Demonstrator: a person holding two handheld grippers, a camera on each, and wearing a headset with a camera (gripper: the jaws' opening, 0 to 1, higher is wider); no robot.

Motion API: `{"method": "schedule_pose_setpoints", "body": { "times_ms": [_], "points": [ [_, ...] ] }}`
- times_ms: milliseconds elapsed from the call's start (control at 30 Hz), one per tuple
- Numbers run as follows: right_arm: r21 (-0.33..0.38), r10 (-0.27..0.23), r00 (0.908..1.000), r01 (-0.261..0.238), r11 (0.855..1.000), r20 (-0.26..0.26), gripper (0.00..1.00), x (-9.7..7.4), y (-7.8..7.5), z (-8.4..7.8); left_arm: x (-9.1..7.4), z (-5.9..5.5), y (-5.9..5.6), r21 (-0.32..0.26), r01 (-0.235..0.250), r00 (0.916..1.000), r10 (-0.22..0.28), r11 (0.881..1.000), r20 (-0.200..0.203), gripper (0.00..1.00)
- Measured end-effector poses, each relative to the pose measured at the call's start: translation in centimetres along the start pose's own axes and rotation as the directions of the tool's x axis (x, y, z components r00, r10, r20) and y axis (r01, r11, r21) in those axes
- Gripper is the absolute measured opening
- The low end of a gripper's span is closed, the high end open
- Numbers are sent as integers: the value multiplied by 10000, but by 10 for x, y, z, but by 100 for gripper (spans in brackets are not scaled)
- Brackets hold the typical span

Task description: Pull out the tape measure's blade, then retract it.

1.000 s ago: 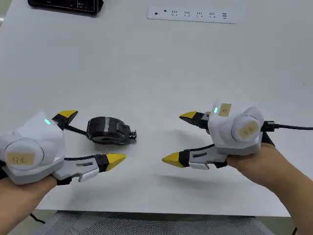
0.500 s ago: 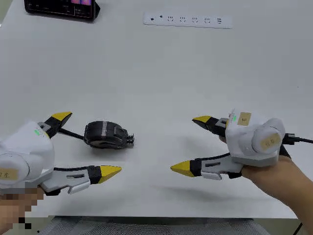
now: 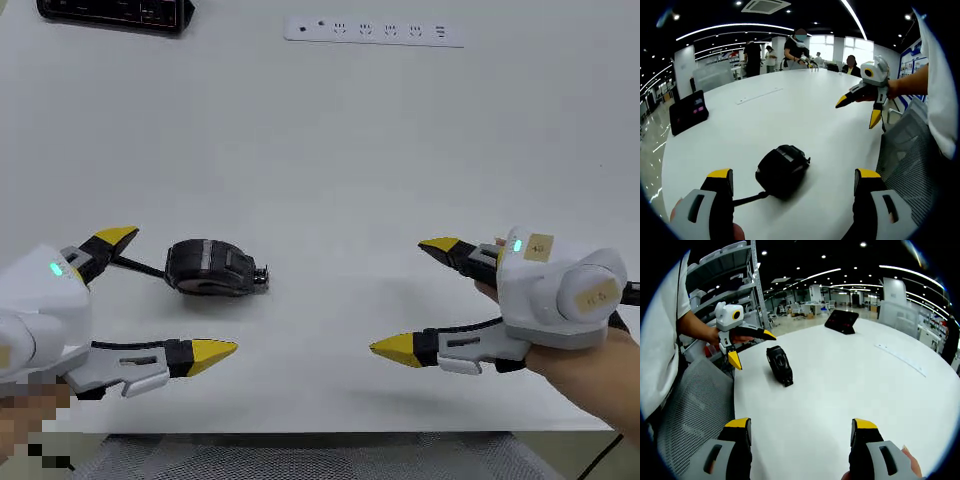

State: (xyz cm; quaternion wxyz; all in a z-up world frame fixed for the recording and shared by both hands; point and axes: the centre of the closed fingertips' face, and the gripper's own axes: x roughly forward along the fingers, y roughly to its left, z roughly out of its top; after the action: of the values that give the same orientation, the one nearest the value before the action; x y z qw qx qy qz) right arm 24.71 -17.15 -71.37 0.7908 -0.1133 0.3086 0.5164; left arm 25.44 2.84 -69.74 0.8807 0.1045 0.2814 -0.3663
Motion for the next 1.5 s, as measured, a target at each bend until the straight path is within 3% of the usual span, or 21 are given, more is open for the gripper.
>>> {"method": "schedule_pose_setpoints", "body": {
  "times_ms": [833,1167,1500],
  "points": [
    [180,-791,9969,791,9967,-4,88,-32,-7,-16,-8,-12,-6,-3,379,9989,-379,9993,-293,99],
    [-64,-636,9975,634,9980,-296,88,-33,-5,-20,-11,-15,-11,98,549,9976,-544,9984,-439,99],
    [-75,-521,9976,518,9986,-454,89,-33,-3,-24,-17,-18,-7,123,521,9970,-513,9986,-578,99]
  ]
}}
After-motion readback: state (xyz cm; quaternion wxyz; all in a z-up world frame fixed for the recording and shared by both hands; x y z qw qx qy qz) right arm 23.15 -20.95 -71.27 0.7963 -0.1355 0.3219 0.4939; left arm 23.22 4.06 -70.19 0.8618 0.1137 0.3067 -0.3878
